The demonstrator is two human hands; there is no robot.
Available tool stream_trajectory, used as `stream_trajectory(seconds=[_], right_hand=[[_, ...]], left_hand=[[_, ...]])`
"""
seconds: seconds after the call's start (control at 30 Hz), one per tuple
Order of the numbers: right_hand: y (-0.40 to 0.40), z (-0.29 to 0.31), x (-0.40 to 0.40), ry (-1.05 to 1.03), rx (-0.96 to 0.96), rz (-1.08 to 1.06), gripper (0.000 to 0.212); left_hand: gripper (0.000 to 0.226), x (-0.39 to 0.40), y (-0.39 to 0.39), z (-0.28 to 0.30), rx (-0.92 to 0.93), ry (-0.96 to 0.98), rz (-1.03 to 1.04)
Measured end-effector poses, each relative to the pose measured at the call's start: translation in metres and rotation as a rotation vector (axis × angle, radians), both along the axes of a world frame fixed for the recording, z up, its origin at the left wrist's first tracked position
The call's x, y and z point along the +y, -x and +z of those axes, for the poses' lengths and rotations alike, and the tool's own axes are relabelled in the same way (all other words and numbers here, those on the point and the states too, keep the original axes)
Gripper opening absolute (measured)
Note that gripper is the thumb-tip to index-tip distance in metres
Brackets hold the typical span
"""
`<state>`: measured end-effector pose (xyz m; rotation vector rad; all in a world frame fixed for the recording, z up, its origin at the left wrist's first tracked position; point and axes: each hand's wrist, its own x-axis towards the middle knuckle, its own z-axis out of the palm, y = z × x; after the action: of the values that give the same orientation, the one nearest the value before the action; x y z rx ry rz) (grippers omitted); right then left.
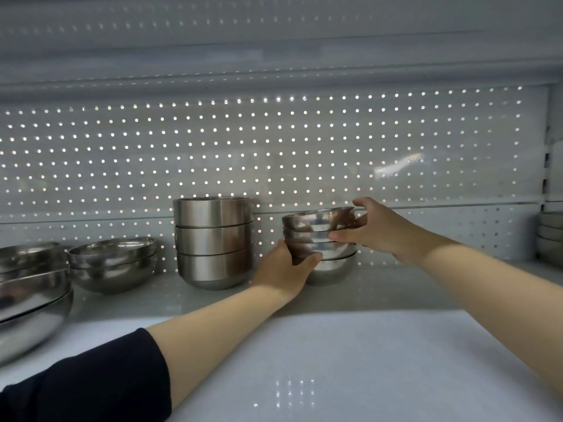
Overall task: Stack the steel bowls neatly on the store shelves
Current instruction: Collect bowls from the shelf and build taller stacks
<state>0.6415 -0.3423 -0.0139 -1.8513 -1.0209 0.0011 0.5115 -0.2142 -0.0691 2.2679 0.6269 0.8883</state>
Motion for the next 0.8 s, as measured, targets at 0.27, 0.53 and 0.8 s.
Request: stream_trajectory(seconds=[0.27, 0.53, 0.8], right_hand=[[-0.0023, -0.0012, 0.0004, -0.004, -0.012, -0.023, 0.098], [-0.0039, -0.0011, 0.0006, -0.007, -0.011, -0.025, 0.103], [-0.0024, 0.0000, 0.0008, 0.005, -0.004, -0.017, 0.104]], left_hand=[[0.036, -0.0005, -0.0015, 0.0009, -0.035, 0.015, 0.015], [0.037, 0.0011, -0.0017, 0.0030, -0.066, 0.079, -0.039], [0.036, 0.0044, -0.0005, 0.0045, -0.045, 0.086, -0.076]])
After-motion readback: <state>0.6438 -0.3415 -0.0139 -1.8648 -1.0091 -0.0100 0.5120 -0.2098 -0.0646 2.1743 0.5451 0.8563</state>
